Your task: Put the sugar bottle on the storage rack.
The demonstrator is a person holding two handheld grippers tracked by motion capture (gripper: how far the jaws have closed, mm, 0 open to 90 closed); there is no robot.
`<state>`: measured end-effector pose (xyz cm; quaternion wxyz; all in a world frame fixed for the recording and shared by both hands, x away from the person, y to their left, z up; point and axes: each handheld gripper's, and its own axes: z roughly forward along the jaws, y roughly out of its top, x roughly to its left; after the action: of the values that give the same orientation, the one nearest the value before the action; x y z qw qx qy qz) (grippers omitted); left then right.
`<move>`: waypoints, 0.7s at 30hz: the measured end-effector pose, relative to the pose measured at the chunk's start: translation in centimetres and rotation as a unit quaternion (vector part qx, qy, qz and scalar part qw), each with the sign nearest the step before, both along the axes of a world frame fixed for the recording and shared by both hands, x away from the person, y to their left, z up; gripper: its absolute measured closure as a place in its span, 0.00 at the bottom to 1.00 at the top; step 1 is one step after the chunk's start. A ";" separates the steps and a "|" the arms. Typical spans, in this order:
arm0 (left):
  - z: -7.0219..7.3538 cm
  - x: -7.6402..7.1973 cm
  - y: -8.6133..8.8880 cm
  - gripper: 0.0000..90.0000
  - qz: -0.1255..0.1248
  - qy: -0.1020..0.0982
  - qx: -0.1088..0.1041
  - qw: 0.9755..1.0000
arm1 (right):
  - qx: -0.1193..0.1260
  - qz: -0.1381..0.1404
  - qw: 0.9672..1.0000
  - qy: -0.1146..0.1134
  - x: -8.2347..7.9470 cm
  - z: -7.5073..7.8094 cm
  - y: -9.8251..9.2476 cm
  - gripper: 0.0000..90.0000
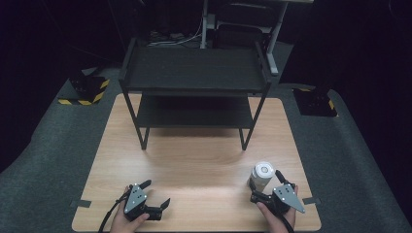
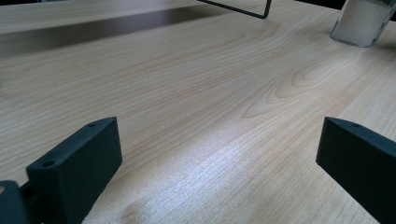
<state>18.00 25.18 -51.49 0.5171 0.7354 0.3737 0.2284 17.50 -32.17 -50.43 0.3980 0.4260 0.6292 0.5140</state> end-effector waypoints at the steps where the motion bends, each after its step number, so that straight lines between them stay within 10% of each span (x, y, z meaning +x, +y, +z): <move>1: 0.0 0.0 0.0 0.01 0.000 0.000 0.000 1.000 | 0.001 0.001 1.000 0.001 0.1 -0.1 0.0 0.01; 21: 0.0 -0.1 0.0 0.01 0.001 -0.002 0.000 1.000 | 0.016 -0.010 1.000 -0.015 0.8 -2.0 0.7 0.33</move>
<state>17.92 25.18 -51.53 0.5175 0.7344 0.3738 0.2303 18.35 -31.48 -52.48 0.4059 0.4306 0.6107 0.5263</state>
